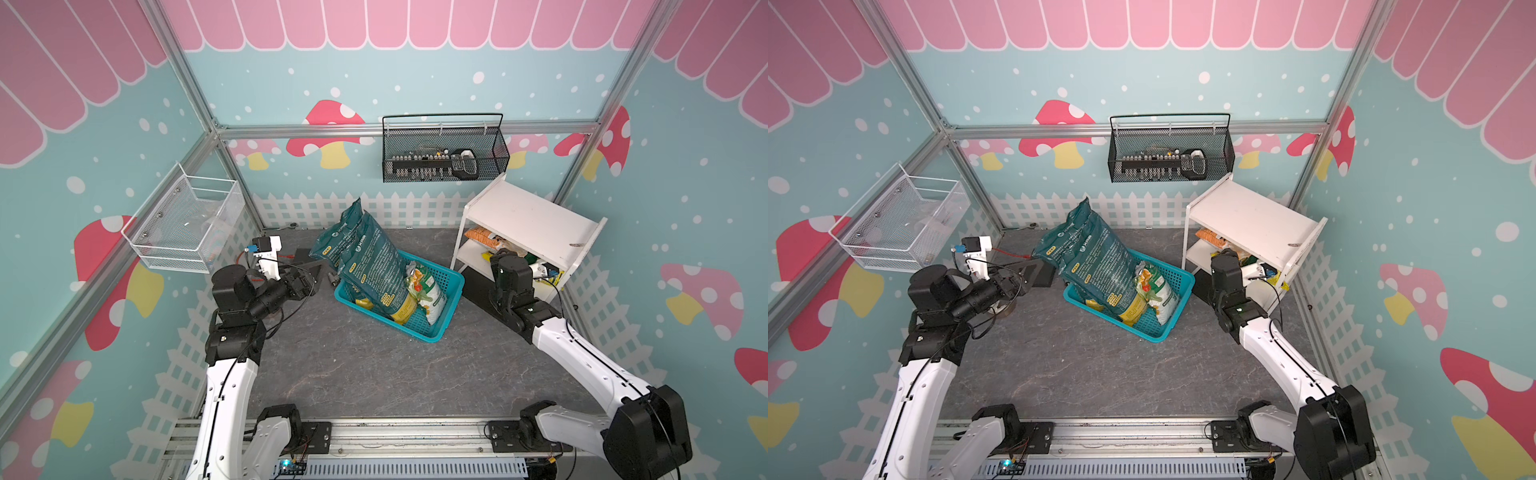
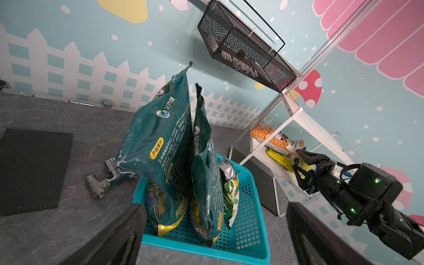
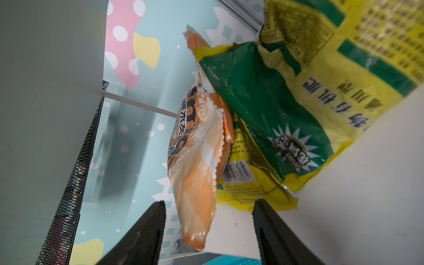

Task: Take down the fertilizer bag from the shelf
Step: Pick up the fertilizer bag from the shelf.

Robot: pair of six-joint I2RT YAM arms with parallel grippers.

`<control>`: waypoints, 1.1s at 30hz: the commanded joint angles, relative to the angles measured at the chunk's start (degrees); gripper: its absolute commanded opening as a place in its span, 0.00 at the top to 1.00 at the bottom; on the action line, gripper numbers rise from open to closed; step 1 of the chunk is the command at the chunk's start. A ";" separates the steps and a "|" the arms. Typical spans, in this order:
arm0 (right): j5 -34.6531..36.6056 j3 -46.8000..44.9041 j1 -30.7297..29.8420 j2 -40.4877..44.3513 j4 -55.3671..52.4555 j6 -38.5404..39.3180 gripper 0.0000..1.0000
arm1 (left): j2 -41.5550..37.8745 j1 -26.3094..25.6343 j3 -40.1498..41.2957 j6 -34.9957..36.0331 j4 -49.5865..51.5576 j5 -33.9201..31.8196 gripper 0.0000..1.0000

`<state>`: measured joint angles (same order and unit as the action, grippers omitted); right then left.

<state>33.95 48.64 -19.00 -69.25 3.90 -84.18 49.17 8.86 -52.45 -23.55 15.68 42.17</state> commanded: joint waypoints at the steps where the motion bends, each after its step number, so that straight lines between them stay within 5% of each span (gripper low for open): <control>1: 1.31 2.27 0.78 -1.32 1.72 2.32 0.34 | -0.72 -0.27 -1.68 1.40 0.81 -0.49 0.01; 14: -2.66 2.14 3.97 -5.45 6.31 3.89 0.41 | -0.74 -0.32 -1.65 1.39 0.82 -0.41 0.01; 18: -2.90 1.99 4.13 -5.28 8.64 6.83 0.83 | -0.74 -0.26 -1.69 1.40 0.80 -0.43 0.01; 21: -2.69 1.97 4.32 -4.65 8.68 7.60 1.00 | -0.67 -0.23 -1.71 1.47 0.84 -0.42 0.01; 33: -5.67 -4.28 4.33 1.93 19.41 16.24 1.00 | -0.77 -0.29 -1.66 1.47 0.82 -0.41 0.01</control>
<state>28.67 45.98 -14.98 -71.46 14.81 -74.52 49.17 8.86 -52.45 -23.55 15.70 42.11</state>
